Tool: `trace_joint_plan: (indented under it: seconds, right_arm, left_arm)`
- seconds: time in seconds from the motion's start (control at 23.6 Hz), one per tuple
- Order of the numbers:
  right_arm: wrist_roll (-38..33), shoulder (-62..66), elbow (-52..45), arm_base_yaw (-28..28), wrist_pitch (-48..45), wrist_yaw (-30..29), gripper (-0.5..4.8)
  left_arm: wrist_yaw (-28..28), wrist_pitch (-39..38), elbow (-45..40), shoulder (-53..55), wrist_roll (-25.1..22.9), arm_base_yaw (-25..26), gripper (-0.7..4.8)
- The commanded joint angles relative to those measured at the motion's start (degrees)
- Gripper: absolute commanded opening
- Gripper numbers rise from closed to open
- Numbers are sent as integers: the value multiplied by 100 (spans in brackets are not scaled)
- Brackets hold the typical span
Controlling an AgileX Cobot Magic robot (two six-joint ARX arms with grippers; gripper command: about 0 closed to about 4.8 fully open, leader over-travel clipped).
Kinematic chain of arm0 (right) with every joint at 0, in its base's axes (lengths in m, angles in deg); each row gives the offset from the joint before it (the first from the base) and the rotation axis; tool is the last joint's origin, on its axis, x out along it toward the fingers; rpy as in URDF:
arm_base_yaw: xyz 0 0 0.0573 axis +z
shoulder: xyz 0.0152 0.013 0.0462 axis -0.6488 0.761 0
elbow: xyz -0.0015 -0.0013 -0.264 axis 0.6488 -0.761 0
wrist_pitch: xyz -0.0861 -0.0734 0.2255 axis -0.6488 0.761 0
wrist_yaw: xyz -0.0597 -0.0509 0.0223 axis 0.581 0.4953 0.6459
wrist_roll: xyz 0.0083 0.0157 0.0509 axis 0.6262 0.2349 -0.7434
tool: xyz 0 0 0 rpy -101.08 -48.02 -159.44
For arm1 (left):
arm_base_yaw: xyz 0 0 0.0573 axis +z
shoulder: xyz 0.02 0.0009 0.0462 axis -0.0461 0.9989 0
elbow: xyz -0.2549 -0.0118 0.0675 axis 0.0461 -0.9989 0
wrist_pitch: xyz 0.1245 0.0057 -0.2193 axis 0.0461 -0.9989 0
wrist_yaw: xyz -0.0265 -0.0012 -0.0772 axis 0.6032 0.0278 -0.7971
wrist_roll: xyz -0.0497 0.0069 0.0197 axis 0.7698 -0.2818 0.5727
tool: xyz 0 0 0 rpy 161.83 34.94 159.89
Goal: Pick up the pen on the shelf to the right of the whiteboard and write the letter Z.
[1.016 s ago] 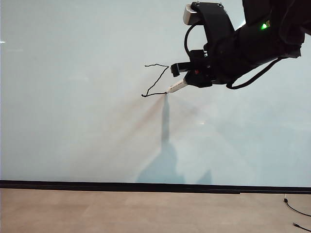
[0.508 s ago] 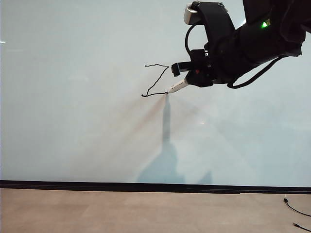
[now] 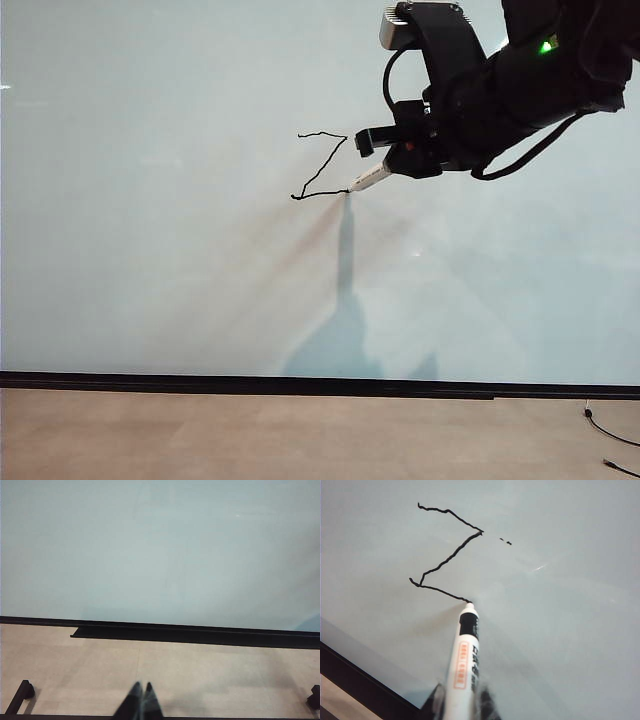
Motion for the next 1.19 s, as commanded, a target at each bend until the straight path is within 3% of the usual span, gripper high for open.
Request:
trace_joint_plan:
  seconds: [0.04,0.3,0.42,0.63,0.93,1.19]
  right_arm:
    - [11,-114,15,-33,-33,317,-6]
    - [15,-260,-343,7,-623,-166,-6]
    - [-11,-382,-743,356,-1130,-566,-6]
    - [105,-1106,-1528,874,-1202,-444,-6]
    - [107,-2747,-2616,822,-1119,-297,-6]
    - [107,-3816,-2889,850,-85,-380,-6]
  left_arm:
    - [-2,63,11,2,-26,0,-5]
    - [-2,63,11,2,-26,0,-5]
    - [-2,63,11,2,-26,0,-4]
    - [-2,63,11,2,-26,0,-4]
    - [-2,63,11,2,-26,0,-5]
    - [-2,63,11,2,-26,0,-4]
